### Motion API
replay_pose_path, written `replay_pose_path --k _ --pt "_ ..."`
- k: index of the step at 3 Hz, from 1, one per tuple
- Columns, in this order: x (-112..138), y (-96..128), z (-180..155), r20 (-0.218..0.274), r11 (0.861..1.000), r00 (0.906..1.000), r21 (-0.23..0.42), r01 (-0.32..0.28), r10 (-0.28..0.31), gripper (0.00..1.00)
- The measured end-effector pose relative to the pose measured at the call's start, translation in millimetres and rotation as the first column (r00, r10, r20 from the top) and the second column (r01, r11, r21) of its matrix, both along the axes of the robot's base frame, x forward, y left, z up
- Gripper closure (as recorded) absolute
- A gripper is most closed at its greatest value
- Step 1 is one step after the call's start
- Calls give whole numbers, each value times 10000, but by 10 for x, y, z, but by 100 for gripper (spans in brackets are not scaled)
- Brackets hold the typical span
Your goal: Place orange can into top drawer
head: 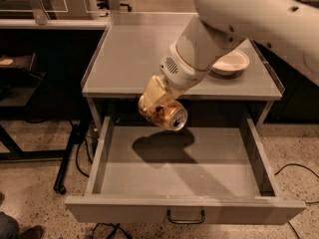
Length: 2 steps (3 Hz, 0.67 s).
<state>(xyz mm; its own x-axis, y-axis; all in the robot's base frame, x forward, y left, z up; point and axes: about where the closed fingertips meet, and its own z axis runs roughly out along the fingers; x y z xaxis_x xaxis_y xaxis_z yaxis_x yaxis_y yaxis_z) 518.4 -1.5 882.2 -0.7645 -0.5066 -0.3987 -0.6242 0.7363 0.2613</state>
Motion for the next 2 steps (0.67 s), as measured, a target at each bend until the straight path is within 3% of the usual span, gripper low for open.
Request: replay_pose_path --k 2 --pt "-99 61 -214 -326 9999 9995 144 52 -47 100"
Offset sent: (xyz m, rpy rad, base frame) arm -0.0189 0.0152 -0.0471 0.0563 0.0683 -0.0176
